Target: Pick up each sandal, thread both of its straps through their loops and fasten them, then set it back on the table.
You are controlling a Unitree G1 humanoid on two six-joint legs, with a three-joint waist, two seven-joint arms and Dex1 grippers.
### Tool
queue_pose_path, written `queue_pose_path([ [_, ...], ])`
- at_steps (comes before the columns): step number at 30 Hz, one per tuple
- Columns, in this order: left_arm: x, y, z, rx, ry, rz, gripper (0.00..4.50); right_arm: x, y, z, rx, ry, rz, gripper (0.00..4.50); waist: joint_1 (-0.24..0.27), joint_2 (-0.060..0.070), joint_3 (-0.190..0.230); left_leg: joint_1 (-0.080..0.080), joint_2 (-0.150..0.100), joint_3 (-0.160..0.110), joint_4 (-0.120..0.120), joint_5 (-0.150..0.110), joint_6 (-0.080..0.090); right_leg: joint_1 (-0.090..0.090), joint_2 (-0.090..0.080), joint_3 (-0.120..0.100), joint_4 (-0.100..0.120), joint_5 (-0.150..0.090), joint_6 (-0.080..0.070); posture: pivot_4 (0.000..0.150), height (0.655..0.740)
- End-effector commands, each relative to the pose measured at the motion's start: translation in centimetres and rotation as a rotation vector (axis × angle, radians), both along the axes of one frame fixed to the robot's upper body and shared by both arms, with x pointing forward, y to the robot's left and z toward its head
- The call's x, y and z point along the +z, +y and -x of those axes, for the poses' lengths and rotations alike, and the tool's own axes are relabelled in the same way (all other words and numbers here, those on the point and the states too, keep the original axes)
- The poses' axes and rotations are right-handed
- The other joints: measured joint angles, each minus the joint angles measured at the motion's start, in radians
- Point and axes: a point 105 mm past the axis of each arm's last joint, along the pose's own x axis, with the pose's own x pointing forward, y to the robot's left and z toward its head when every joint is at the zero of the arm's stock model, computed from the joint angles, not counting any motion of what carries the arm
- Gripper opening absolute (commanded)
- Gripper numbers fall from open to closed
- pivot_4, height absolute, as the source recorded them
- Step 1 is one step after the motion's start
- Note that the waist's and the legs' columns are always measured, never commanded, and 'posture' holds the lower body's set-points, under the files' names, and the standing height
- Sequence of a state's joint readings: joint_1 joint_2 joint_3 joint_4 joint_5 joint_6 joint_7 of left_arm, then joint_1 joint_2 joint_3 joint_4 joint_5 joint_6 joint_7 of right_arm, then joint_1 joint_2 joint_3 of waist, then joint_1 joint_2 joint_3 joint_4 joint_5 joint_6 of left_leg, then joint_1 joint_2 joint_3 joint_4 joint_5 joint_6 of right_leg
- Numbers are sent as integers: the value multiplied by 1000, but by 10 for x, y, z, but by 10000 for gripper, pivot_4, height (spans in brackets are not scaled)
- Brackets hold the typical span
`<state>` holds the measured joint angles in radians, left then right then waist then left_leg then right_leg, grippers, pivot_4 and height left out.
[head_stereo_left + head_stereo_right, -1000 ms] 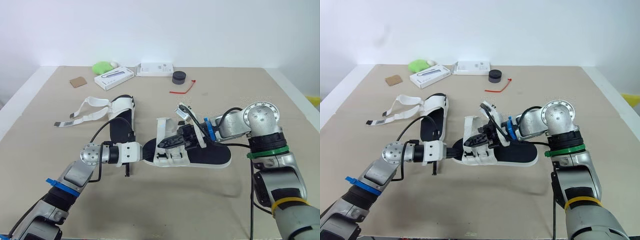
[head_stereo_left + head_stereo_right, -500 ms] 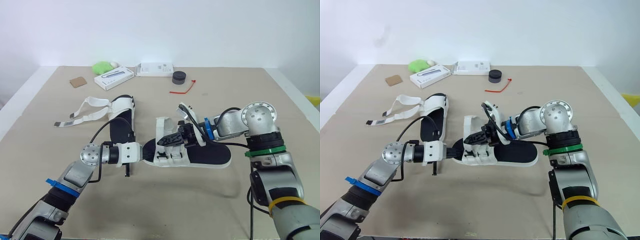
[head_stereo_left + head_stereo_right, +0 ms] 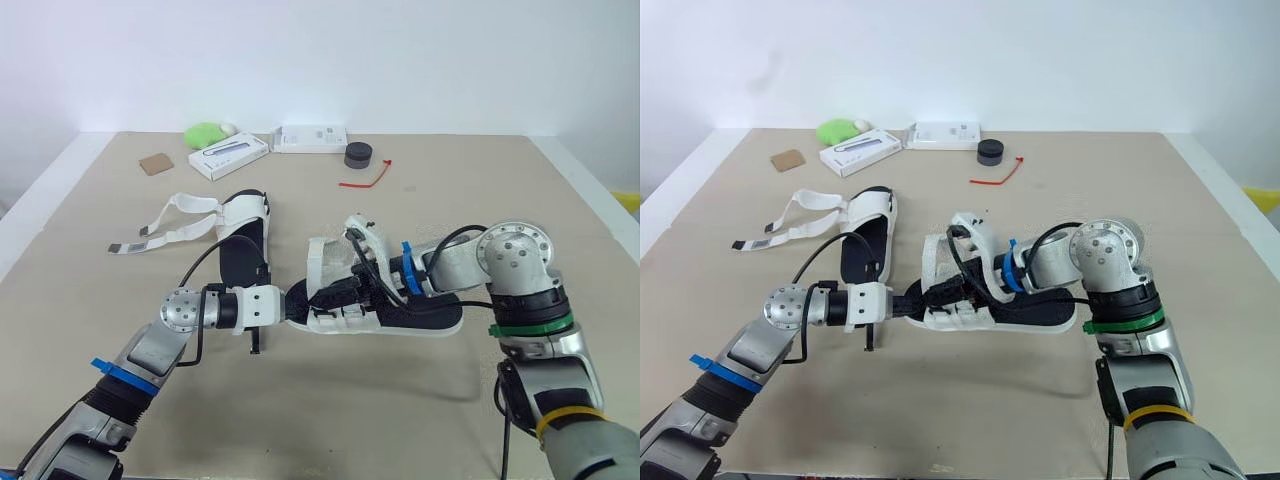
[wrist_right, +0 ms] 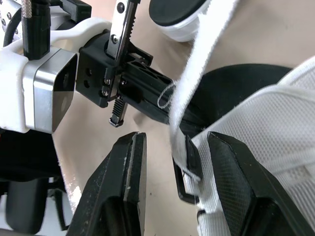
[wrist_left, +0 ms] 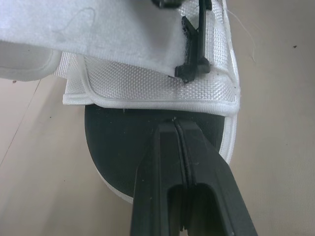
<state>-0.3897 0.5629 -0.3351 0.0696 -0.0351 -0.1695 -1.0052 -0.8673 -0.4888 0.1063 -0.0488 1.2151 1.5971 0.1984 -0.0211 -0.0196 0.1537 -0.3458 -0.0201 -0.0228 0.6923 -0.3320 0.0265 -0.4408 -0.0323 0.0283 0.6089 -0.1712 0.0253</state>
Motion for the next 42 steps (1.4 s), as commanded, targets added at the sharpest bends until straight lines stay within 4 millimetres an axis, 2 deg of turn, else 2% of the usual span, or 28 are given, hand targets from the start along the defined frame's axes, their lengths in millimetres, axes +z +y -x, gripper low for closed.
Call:
queue_pose_path([
  [1, -43, 13, 5, 43, 129, -130, 0, 5, 1, -3, -11, -48, -19, 21932, 0, 0, 0, 0, 0, 0, 0, 0, 0, 0, 0, 0, 0, 0, 0, 1500, 7400],
  [3, -43, 13, 5, 44, 130, -129, 0, 5, 1, -3, -6, -47, -17, 21932, 0, 0, 0, 0, 0, 0, 0, 0, 0, 0, 0, 0, 0, 0, 0, 1500, 7400],
  [4, -43, 13, 5, 45, 131, -129, 0, 4, 1, -2, -1, -44, -16, 18118, 0, 0, 0, 0, 0, 0, 0, 0, 0, 0, 0, 0, 0, 0, 0, 1500, 7400],
  [6, -43, 13, 5, 46, 131, -129, 0, 3, 1, 0, 6, -39, -6, 13882, 0, 0, 0, 0, 0, 0, 0, 0, 0, 0, 0, 0, 0, 0, 0, 1500, 7400],
  [8, -43, 13, 5, 48, 131, -129, 0, 1, 0, 2, 14, -30, 0, 4240, 0, 0, 0, 0, 0, 0, 0, 0, 0, 0, 0, 0, 0, 0, 0, 1500, 7400],
  [9, -43, 13, 5, 48, 131, -128, 0, 0, 0, 2, 18, -25, 1, 1150, 0, 0, 0, 0, 0, 0, 0, 0, 0, 0, 0, 0, 0, 0, 0, 1500, 7400],
  [13, -43, 15, 5, 51, 132, -128, 0, -2, -2, 3, 25, 17, -13, 1150, 0, 0, 0, 0, 0, 0, 0, 0, 0, 0, 0, 0, 0, 0, -1, 1500, 7400],
  [21, -44, 13, 5, 50, 132, -128, 0, 8, -8, -12, -25, 213, -120, 1150, 0, 0, 0, 1, 0, 0, 0, 0, 0, 0, 0, 0, 0, 3, -5, 1500, 7400],
  [26, -43, 13, 5, 53, 131, -125, 0, 11, -6, -8, 2, 282, -136, 1150, 0, 0, 0, 0, 0, 0, 0, 0, 0, 1, 0, 0, 0, 3, -5, 1500, 7400],
  [42, -43, 15, 3, 58, 131, -128, 0, -1, -12, -4, -28, 325, -91, 1150, 0, 0, 0, 0, 0, 0, 0, 0, 0, 1, 0, 0, 0, 1, -3, 1500, 7400],
])
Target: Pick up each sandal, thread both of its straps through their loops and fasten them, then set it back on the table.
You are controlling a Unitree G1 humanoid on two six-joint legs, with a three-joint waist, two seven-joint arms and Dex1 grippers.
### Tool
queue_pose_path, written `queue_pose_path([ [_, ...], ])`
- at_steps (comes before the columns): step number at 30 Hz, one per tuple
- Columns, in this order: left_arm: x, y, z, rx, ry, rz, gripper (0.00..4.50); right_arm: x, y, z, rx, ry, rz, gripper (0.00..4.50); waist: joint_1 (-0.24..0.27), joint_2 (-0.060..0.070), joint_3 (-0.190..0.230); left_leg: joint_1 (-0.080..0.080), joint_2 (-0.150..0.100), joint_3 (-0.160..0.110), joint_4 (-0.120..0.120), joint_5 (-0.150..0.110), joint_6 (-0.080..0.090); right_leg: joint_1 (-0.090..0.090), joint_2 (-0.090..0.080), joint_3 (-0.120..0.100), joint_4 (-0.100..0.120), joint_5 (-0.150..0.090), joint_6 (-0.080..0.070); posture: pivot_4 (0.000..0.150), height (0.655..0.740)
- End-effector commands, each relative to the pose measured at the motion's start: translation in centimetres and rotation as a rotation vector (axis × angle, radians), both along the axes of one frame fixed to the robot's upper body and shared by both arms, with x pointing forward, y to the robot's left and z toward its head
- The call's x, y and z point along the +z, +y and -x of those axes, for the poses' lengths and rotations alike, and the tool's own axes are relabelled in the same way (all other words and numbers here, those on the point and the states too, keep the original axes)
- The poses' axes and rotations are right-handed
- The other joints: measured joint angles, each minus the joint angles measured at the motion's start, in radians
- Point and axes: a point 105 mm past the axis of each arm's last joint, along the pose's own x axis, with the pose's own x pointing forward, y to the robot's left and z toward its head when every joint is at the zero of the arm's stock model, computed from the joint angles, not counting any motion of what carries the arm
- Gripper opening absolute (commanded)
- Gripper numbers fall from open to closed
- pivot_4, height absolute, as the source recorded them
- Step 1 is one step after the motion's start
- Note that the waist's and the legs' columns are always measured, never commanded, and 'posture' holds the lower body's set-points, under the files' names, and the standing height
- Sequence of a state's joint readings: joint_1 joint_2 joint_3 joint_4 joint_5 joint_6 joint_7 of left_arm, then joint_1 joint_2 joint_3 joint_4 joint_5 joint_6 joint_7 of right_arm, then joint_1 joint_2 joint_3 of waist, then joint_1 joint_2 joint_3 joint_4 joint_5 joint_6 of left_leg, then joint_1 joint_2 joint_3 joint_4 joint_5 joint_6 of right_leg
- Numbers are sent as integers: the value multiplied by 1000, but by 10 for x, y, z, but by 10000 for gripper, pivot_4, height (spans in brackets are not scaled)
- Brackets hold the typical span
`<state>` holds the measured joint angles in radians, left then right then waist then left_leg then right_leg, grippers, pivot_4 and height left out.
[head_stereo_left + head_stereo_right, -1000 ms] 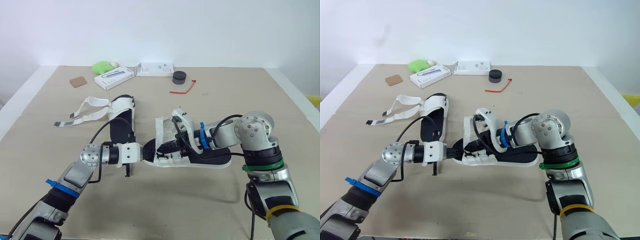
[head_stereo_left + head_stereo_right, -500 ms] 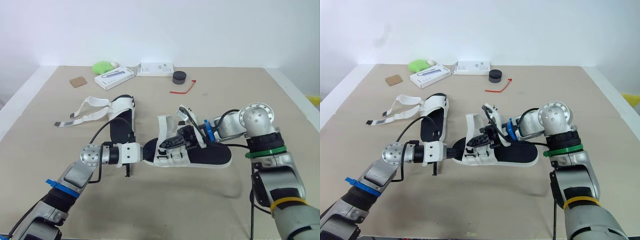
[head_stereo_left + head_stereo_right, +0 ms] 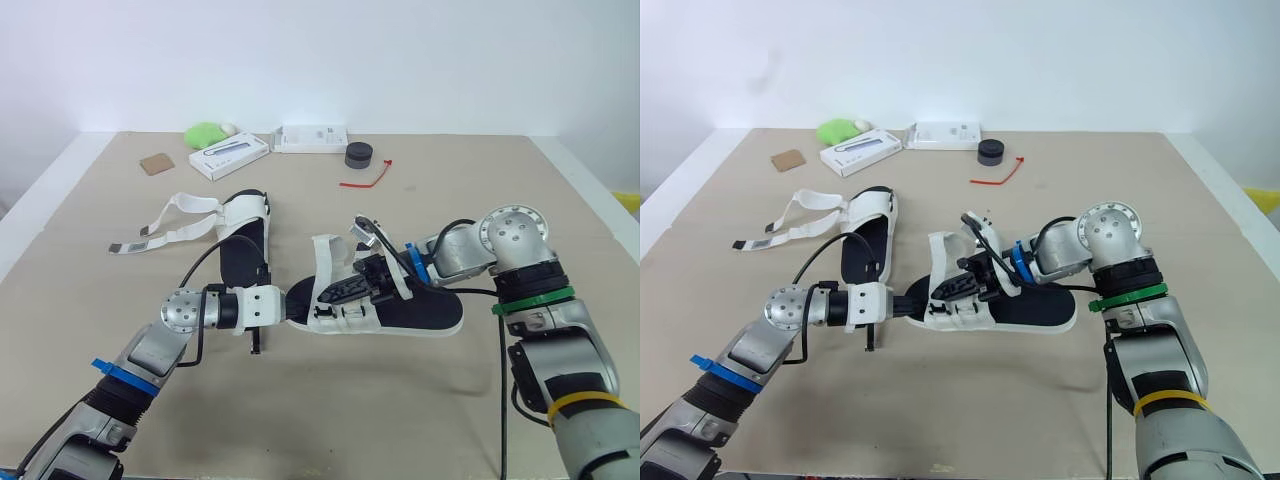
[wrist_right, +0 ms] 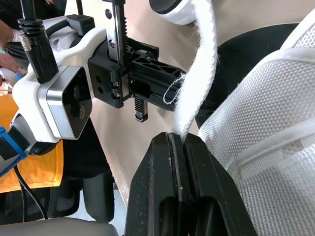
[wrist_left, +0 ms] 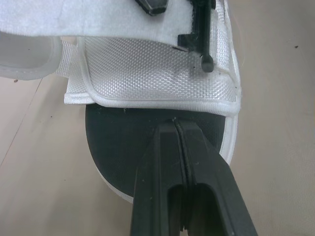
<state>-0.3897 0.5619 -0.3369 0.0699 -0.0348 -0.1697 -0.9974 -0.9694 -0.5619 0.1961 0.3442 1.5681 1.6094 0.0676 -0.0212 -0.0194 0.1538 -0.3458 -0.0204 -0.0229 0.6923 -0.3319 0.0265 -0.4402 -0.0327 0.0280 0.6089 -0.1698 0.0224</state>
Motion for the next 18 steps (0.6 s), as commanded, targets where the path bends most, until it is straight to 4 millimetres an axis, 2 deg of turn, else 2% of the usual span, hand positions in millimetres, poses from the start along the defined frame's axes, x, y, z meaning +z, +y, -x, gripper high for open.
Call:
queue_pose_path([
  [1, -44, 15, 4, 54, 133, -132, 0, 1, -2, 4, 13, 3, -3, 1150, 0, 0, 0, 0, 0, 0, 0, 0, 0, 0, 0, 0, 0, 0, 0, 1500, 7400],
  [13, -44, 14, 4, 54, 131, -130, 0, -20, -13, 4, -19, -49, 133, 1150, 1, 0, 0, 0, 0, 0, 0, 0, 0, 0, 0, 0, 0, -2, 3, 1500, 7400],
  [18, -44, 14, 4, 55, 130, -131, 0, -18, -12, 5, -6, -60, 123, 1150, 1, 0, 0, 0, 0, 0, 0, 0, 0, 0, -1, 0, 0, -2, 3, 1500, 7400],
])
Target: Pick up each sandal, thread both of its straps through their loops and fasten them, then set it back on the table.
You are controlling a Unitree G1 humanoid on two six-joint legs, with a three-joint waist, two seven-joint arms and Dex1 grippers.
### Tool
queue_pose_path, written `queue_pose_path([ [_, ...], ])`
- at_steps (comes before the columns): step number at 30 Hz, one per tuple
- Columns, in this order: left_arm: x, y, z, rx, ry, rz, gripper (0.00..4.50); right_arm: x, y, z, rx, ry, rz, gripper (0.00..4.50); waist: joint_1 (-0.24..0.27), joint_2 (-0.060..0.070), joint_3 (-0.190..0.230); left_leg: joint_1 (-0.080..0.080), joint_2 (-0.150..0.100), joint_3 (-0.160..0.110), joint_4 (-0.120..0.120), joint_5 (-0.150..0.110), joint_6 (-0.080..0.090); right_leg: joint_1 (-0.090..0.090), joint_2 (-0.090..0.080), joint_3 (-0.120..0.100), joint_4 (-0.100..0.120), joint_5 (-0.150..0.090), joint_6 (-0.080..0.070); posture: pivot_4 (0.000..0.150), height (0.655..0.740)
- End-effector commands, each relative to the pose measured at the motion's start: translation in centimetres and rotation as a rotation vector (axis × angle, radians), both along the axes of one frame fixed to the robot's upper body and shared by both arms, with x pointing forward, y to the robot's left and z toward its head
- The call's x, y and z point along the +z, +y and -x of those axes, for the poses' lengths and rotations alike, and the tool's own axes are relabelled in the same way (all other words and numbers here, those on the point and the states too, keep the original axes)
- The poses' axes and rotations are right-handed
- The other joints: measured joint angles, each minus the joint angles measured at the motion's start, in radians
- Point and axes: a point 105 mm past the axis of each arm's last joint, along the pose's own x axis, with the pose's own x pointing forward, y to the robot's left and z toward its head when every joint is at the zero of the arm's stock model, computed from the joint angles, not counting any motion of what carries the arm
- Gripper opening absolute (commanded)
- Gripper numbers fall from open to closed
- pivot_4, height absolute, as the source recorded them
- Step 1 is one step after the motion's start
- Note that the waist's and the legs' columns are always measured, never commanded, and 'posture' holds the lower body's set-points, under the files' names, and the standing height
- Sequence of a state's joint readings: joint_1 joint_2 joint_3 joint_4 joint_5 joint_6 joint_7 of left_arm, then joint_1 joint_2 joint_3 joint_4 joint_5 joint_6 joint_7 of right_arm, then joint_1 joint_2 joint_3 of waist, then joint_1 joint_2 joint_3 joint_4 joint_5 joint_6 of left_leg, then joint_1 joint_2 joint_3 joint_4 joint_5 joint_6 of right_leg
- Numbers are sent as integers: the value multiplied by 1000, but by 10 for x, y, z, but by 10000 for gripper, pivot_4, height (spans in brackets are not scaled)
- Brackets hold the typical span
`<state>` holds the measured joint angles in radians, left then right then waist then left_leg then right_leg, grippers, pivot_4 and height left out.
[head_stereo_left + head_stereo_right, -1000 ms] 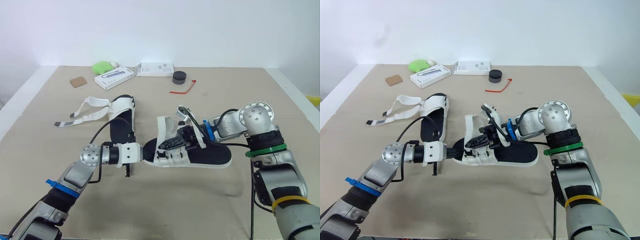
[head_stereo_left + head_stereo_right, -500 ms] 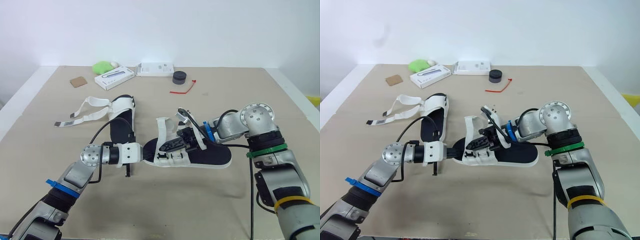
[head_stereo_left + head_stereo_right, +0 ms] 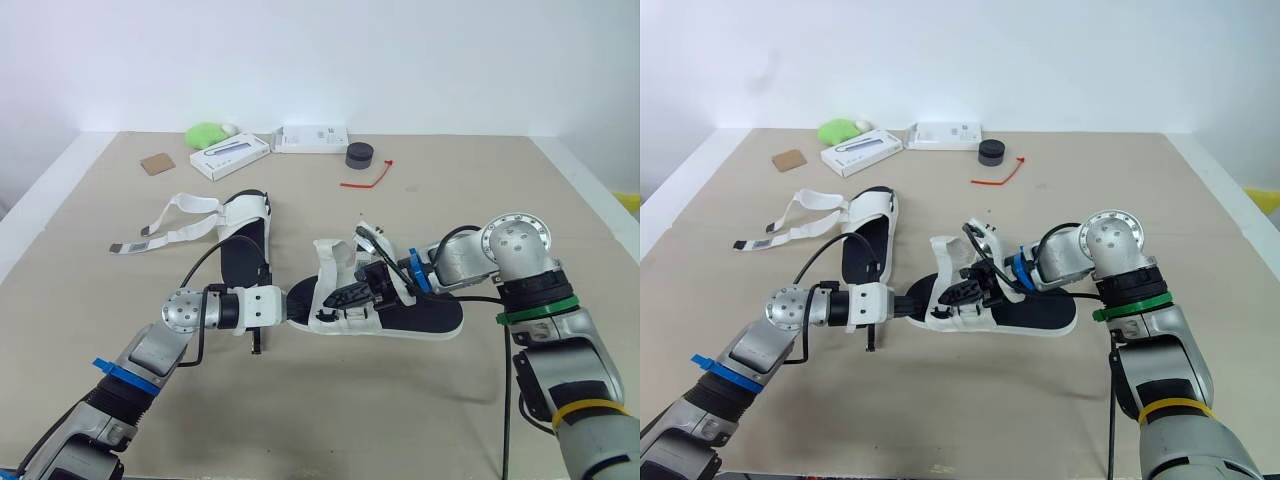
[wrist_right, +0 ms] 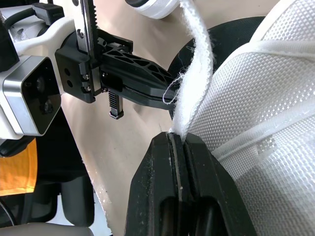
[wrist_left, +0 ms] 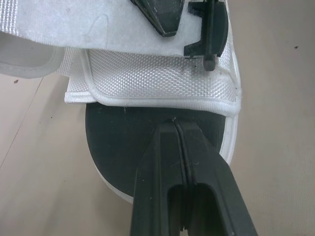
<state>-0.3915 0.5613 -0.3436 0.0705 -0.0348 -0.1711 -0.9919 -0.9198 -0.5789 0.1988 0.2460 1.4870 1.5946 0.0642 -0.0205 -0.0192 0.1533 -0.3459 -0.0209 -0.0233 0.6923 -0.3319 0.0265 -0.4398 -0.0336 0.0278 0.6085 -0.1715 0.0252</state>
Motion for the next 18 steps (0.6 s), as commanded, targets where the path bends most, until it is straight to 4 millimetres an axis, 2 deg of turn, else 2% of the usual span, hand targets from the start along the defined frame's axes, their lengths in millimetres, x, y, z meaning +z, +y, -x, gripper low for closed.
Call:
queue_pose_path([
  [1, -43, 16, 4, 57, 130, -132, 0, -4, -3, 6, 27, -4, 35, 1150, 0, 0, 0, 0, 0, 0, 0, 0, 0, 0, 0, 0, 0, 0, 0, 1500, 7400],
  [6, -43, 15, 3, 56, 129, -132, 0, 4, 3, 13, 87, -47, 23, 1150, 0, 0, 0, 0, 0, -1, 0, 0, 0, 0, 0, -1, 0, 0, 0, 1500, 7400],
  [14, -43, 14, 3, 53, 127, -133, 0, 4, 5, 23, 144, -109, 48, 1150, 1, 0, 0, -3, -1, -5, 0, 0, 0, 0, -1, -4, -1, 1, -2, 1500, 7400],
  [17, -43, 14, 3, 52, 129, -133, 0, 8, 5, 22, 148, -144, 48, 9226, 1, 0, 0, -4, -1, -7, 0, 0, 0, 0, -2, -6, -2, 2, -4, 1500, 7400],
  [18, -43, 14, 3, 53, 129, -133, 0, 10, 6, 21, 145, -159, 43, 13546, 1, 0, 0, -5, -2, -7, 0, 0, 0, 0, -2, -6, -3, 2, -4, 1500, 7400],
])
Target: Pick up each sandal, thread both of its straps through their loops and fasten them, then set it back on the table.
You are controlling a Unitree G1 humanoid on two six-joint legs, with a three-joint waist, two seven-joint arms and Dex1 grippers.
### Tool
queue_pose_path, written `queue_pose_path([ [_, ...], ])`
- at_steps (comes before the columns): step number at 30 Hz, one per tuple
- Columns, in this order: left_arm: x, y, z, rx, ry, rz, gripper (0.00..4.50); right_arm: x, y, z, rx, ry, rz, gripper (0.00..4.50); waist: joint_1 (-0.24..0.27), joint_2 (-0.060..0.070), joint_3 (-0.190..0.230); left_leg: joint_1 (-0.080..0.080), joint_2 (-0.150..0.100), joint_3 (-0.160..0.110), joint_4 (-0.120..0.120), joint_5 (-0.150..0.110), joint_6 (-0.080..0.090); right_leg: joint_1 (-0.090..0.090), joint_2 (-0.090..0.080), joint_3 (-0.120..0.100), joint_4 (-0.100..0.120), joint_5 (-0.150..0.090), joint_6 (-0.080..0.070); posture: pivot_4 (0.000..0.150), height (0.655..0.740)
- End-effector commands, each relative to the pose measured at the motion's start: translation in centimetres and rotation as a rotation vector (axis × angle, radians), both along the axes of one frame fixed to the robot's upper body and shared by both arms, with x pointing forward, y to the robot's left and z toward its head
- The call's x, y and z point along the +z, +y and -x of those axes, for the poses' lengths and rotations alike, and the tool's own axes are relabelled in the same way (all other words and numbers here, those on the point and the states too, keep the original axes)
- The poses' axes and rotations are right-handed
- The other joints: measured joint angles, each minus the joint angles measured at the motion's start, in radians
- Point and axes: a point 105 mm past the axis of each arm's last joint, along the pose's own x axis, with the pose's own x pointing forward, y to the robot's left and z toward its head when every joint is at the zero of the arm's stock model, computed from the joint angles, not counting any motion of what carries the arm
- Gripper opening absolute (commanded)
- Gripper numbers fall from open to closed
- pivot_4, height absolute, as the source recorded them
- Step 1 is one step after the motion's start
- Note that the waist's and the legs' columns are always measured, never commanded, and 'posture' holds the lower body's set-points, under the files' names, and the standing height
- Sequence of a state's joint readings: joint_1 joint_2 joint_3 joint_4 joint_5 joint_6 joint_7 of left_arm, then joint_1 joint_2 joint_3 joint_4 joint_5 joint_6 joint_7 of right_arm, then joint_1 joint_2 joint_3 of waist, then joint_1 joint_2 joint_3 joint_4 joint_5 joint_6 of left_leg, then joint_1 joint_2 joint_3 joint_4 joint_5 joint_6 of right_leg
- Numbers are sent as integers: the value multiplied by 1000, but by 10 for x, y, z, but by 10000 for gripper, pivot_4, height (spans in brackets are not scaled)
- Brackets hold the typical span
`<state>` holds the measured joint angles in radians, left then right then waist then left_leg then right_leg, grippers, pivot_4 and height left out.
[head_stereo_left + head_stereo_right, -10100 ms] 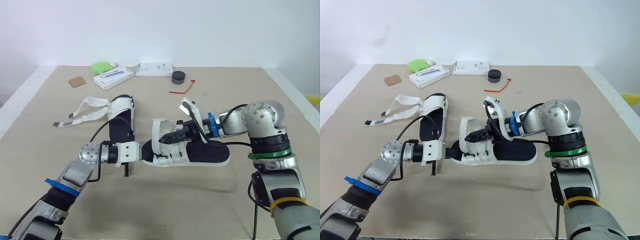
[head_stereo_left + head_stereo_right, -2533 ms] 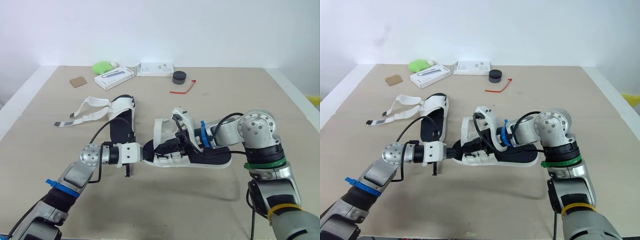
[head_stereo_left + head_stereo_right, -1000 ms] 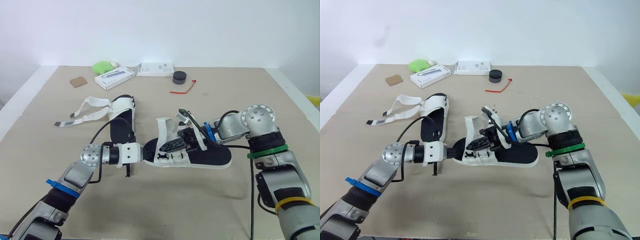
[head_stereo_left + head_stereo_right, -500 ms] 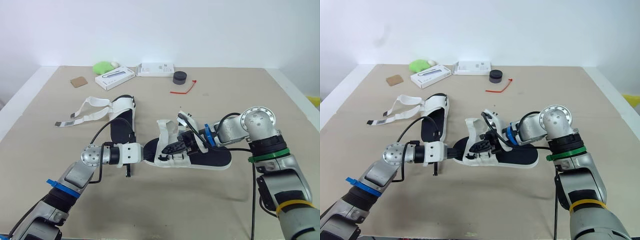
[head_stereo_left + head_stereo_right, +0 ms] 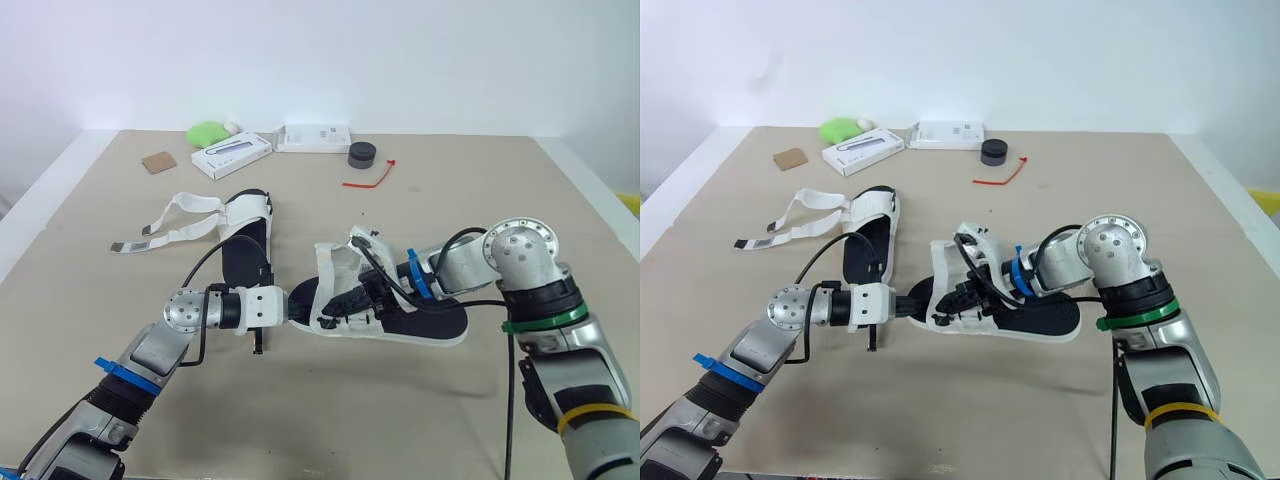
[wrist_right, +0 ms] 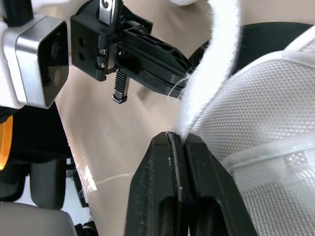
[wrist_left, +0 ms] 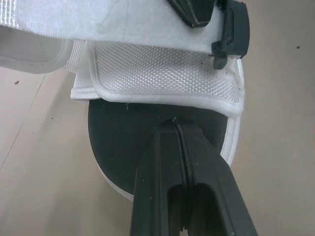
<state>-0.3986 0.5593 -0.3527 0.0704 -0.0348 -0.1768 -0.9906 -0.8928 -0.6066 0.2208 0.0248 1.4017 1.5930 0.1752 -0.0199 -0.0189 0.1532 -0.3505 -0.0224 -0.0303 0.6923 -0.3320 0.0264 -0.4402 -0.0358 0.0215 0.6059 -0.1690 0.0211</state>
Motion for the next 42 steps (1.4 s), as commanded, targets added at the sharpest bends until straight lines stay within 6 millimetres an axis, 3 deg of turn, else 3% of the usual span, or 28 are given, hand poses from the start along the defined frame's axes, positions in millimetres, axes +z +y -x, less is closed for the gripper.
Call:
queue_pose_path([
  [1, -44, 17, 2, 66, 135, -134, 0, 7, 0, -3, -2, -51, -5, 17626, 0, 0, 0, 0, 0, 0, 0, 0, 0, 0, 0, 0, 0, 0, 0, 1500, 7400],
  [3, -44, 17, 2, 67, 135, -133, 0, 13, 1, -12, -36, -88, -20, 26469, 0, 0, 0, 0, 0, 0, 0, 0, 0, 0, 0, 0, 0, 0, 0, 1500, 7400],
  [9, -45, 17, 1, 70, 135, -132, 0, 28, 4, -27, -82, -136, -50, 26469, 0, 0, 0, 0, 0, 0, 0, 1, 0, 0, 0, -1, 0, 0, 0, 1500, 7400],
  [15, -44, 17, 1, 72, 134, -129, 0, 27, 1, -36, -135, -118, -54, 26469, 0, 0, 0, 0, 0, -1, 0, 2, 0, 0, 1, -1, 1, 1, -2, 1500, 7400],
  [18, -45, 18, 2, 72, 137, -130, 0, 28, 1, -37, -138, -107, -69, 18447, 0, 0, 0, 0, 0, -1, 0, 2, -1, 0, 0, -1, 1, 1, -2, 1500, 7400],
  [22, -45, 18, 2, 73, 138, -131, 0, 26, 3, -36, -128, -97, -71, 1495, 0, 0, 0, 0, 0, -1, 0, 2, -1, 0, 0, -1, 1, 1, -2, 1500, 7400],
  [42, -45, 18, 0, 77, 137, -134, 0, 12, 2, -12, -29, -130, -14, 627, 0, 0, 0, 0, -1, -1, 0, 3, -2, 0, 0, -2, 1, 1, -1, 1500, 7400],
])
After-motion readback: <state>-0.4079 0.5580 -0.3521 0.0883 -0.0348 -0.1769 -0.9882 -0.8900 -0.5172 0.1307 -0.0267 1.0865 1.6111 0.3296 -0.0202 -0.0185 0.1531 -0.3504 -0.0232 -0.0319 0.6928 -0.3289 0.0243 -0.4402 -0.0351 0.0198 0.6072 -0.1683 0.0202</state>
